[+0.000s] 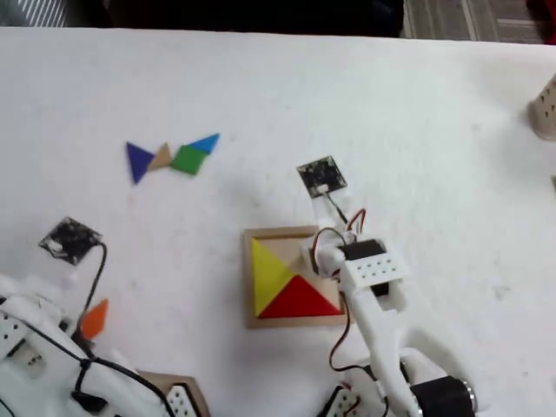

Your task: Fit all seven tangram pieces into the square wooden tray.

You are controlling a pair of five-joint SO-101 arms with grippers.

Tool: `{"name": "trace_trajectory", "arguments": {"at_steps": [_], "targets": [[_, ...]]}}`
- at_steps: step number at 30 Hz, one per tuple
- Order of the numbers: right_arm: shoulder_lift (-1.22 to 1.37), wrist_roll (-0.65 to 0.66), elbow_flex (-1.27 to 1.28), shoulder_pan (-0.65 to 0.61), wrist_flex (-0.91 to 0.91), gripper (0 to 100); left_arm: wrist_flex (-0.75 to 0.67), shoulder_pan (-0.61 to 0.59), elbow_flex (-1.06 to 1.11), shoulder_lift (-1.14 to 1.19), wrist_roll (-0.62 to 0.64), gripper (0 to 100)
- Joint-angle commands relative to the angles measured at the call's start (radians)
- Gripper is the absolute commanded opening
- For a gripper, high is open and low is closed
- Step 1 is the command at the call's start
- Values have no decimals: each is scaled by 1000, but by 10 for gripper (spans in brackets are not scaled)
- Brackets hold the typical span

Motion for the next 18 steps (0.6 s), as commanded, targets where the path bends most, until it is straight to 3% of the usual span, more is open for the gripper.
{"name": "trace_trajectory", "arguments": {"at_steps": [1, 5, 18], "targets": [[-24, 14, -6, 13, -7, 18, -12, -5, -49, 24, -242, 273], [-24, 14, -6, 13, -7, 18, -49, -5, -49, 25, -331, 298], [-24, 14, -6, 13, -7, 18, -407, 173, 189, 22, -338, 334]]}}
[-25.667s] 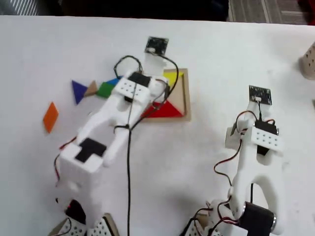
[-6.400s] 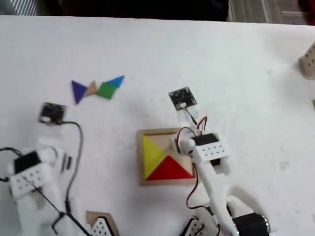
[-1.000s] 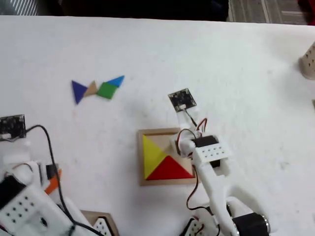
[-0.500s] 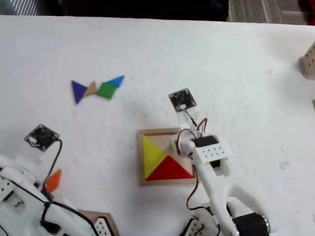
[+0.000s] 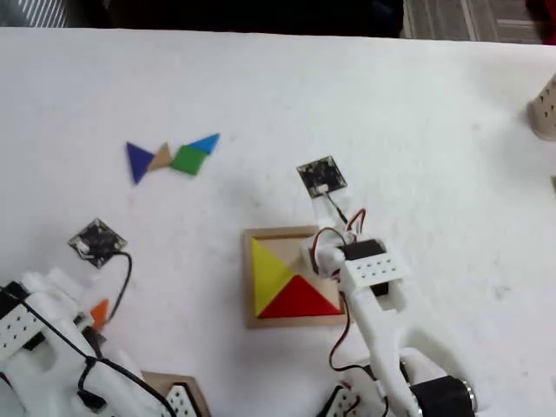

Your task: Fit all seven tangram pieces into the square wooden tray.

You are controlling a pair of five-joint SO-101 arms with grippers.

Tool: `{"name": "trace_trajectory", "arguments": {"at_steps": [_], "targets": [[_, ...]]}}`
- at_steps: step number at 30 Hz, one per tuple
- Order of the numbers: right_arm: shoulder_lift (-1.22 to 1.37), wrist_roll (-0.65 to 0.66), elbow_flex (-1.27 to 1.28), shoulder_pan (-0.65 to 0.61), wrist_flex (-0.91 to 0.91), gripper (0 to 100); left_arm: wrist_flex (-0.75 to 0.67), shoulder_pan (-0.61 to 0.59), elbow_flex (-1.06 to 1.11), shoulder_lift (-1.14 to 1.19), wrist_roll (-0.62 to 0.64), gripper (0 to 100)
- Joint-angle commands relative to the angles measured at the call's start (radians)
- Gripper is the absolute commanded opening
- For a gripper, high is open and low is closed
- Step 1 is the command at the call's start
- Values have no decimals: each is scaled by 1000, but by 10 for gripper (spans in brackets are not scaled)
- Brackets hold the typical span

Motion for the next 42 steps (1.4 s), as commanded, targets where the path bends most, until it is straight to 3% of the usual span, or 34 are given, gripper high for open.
{"name": "trace_trajectory", "arguments": {"at_steps": [1, 10, 16, 20, 27, 34, 42], "targets": [[-24, 14, -6, 13, -7, 18, -137, 67, 35, 1, -272, 334], [-24, 14, -6, 13, -7, 18, -281, 54, 193, -2, -399, 332], [-24, 14, -6, 13, -7, 18, -282, 7, 210, 4, -377, 331], [-24, 14, -6, 13, -7, 18, -284, 2, 209, -1, -258, 325], [-24, 14, -6, 13, -7, 18, -281, 21, 209, 4, -207, 133], [-24, 14, -6, 13, -7, 18, -132, 21, 172, -2, -207, 94], [-24, 14, -6, 13, -7, 18, 284, 5, -86, -4, -209, 98]]}}
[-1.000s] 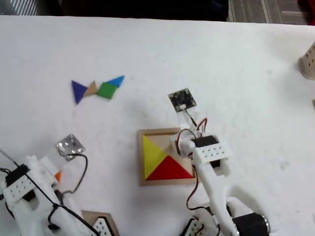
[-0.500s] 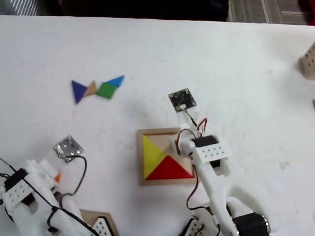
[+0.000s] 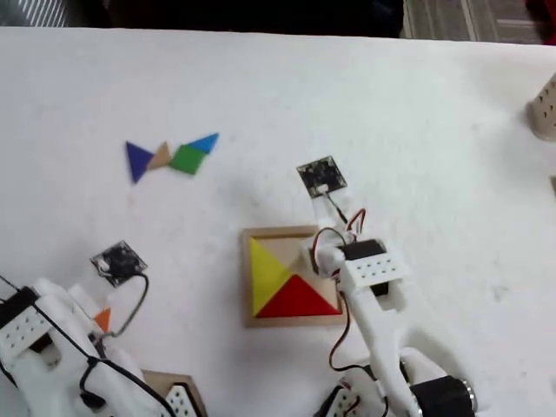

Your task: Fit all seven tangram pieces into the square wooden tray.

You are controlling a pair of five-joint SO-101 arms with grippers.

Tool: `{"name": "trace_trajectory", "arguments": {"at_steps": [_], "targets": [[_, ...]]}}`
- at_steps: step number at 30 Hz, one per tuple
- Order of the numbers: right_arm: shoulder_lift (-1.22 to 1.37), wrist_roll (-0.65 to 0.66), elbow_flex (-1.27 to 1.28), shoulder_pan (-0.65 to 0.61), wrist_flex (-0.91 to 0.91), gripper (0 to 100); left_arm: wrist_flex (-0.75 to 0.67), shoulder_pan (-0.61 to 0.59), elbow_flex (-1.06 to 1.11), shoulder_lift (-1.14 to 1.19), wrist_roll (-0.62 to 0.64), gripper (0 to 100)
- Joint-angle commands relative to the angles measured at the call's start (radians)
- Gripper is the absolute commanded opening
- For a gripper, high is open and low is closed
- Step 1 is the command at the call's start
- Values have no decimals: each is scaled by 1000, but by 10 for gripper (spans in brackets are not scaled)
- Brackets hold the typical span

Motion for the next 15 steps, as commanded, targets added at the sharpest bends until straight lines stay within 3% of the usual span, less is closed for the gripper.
{"name": "trace_trajectory", "arguments": {"at_steps": [1, 11, 15], "targets": [[-24, 14, -6, 13, -7, 18, 245, -5, -189, -12, -58, 98], [-24, 14, -6, 13, -7, 18, 440, -1, -336, -12, -52, 98], [-24, 14, -6, 13, -7, 18, 439, 18, -394, -12, 110, 98]]}}
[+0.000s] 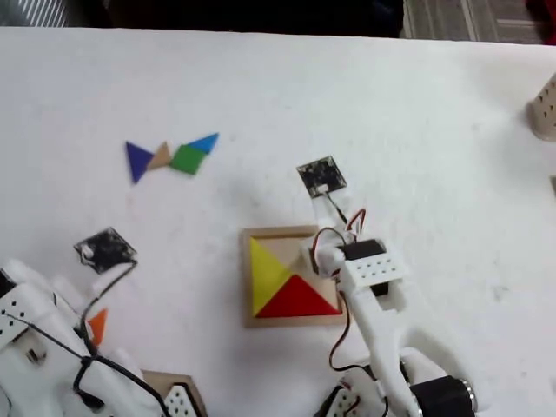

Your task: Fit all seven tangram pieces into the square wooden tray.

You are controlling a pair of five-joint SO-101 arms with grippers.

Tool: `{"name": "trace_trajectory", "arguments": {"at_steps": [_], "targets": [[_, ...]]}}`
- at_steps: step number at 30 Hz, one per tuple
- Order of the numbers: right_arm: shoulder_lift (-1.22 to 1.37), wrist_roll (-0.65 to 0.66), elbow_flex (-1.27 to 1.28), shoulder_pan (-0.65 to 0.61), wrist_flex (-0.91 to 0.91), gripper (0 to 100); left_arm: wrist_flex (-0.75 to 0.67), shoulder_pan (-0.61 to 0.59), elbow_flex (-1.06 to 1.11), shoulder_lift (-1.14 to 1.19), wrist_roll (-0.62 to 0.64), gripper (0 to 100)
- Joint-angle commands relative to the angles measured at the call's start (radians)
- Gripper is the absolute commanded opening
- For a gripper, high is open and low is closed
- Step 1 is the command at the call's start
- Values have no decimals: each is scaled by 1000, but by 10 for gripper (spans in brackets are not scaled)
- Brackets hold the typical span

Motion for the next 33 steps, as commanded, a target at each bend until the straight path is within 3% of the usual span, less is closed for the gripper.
{"name": "trace_trajectory", "arguments": {"at_steps": [1, 10, 22, 33], "targets": [[-24, 14, -6, 13, -7, 18, 18, 33, -109, -12, 118, 98], [-24, 14, -6, 13, -7, 18, -193, 119, -126, -12, 563, 98], [-24, 14, -6, 13, -7, 18, -338, 119, -127, -12, 858, 98], [-24, 14, -6, 13, -7, 18, -358, 133, -127, -7, 1275, 98]]}}
